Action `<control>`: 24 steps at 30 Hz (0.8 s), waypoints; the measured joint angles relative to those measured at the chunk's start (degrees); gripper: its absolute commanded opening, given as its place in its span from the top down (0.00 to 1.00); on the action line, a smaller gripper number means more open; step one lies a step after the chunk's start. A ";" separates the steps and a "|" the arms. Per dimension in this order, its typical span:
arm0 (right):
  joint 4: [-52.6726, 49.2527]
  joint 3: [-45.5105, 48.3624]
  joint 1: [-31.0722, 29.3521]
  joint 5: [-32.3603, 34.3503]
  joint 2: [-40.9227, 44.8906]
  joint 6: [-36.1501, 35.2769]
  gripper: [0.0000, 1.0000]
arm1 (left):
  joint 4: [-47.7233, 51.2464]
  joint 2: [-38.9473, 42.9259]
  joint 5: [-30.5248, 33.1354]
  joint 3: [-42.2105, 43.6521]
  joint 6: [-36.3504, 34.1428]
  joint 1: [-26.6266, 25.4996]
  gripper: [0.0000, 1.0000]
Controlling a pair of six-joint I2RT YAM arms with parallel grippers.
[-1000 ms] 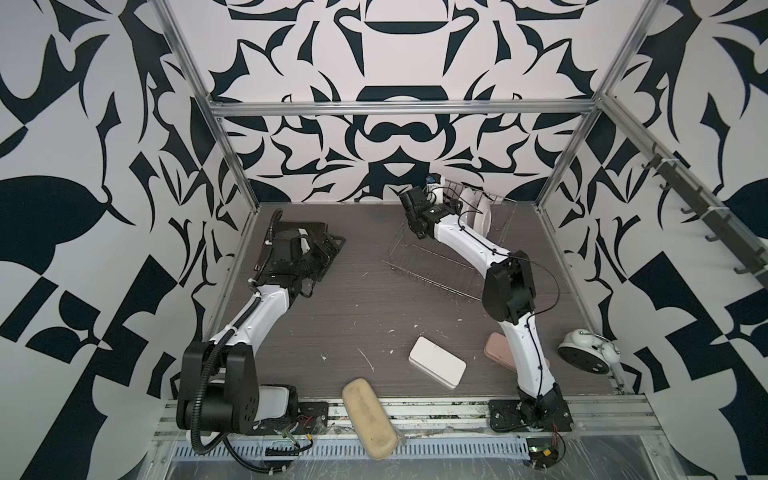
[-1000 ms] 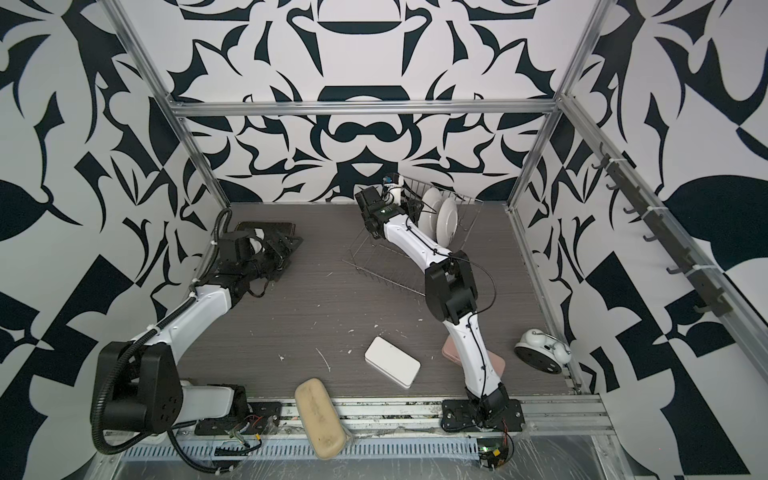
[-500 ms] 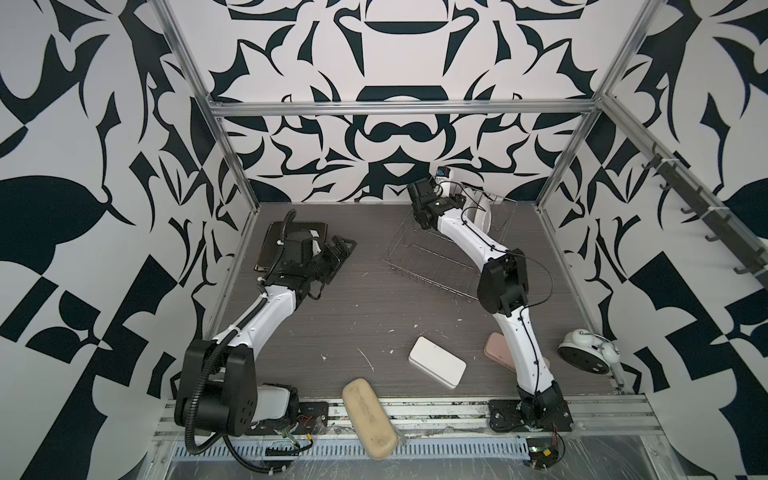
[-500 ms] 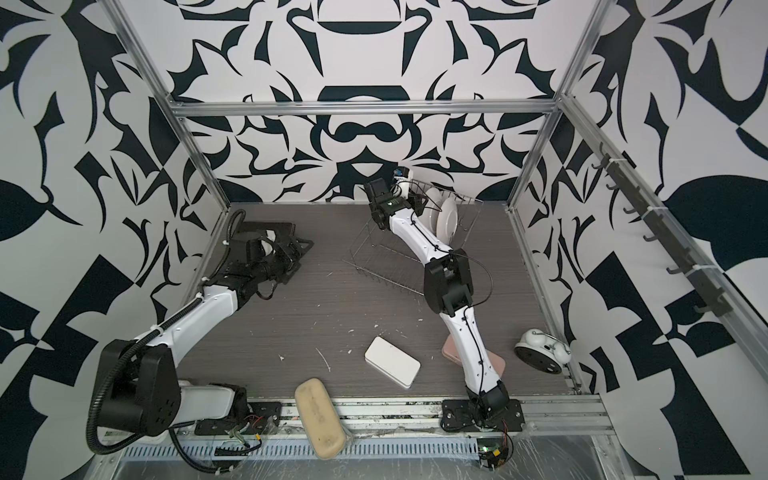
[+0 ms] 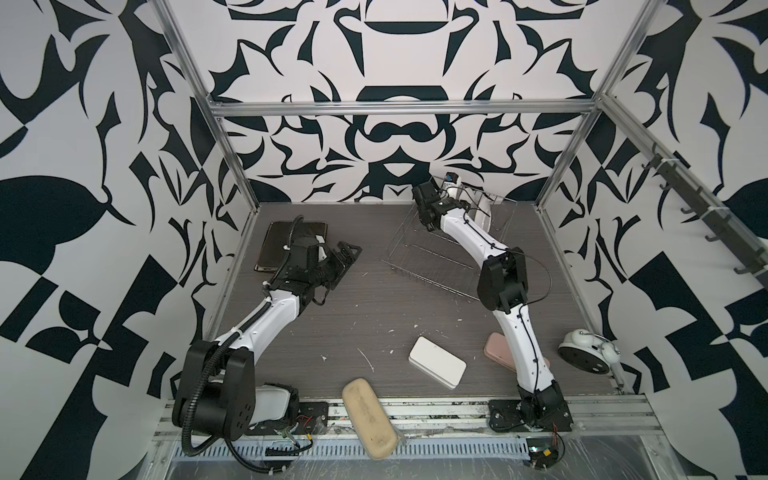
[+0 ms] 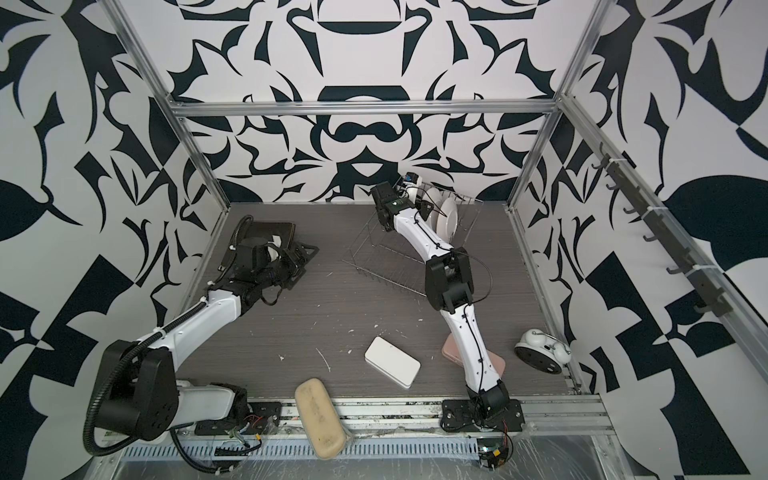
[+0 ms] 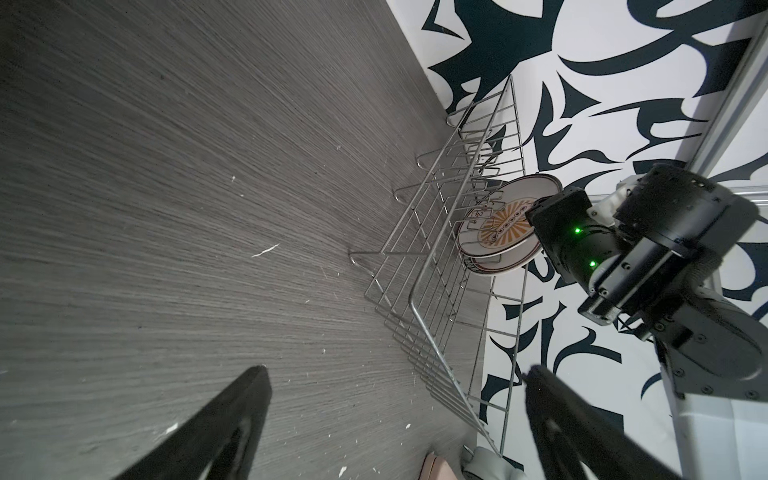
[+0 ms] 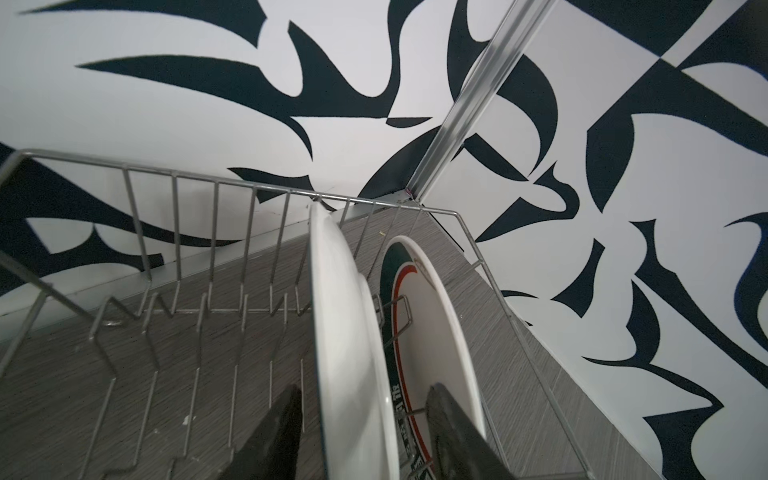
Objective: Unload the plates from the dish rack
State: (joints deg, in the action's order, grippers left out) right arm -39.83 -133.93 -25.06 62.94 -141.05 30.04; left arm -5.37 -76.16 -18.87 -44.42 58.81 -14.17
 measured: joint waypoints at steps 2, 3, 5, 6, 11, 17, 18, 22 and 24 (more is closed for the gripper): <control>-0.31 0.00 0.57 -0.31 0.00 0.46 0.48 | -0.42 -0.37 -0.17 0.00 0.13 0.02 0.01; -0.37 0.00 0.94 -0.44 0.00 0.66 0.49 | -0.68 -0.63 -0.28 0.00 0.17 0.00 0.01; -0.55 0.00 1.46 -0.85 0.00 1.14 0.51 | -1.33 -1.36 -0.48 0.00 0.33 0.00 0.01; -0.66 0.00 1.60 -1.07 0.00 1.33 0.53 | -1.62 -1.70 -0.52 0.00 0.42 0.00 0.01; -0.87 0.00 1.55 -2.23 0.00 2.12 0.59 | -3.82 -3.80 -1.55 0.98 1.81 0.00 0.01; -1.05 0.00 1.49 -3.43 -0.02 2.78 0.62 | -4.70 -4.26 -1.95 1.97 2.75 0.00 0.01; -1.09 0.00 1.46 -3.63 -0.02 2.82 0.63 | -4.92 -4.26 -1.95 1.97 2.78 0.02 0.01; -1.09 0.00 1.46 -4.09 -0.15 3.41 0.63 | -5.07 -4.26 -1.97 1.97 2.82 0.00 0.01; -1.22 -0.02 1.46 -4.22 -0.46 4.11 0.65 | -5.07 -4.26 -1.97 1.97 2.84 0.00 0.01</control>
State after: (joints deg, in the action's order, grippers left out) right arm -41.06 -133.95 -23.59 58.72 -141.51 34.15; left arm -10.44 -80.42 -20.84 -42.46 61.65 -14.17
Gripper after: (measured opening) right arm 0.360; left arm 0.994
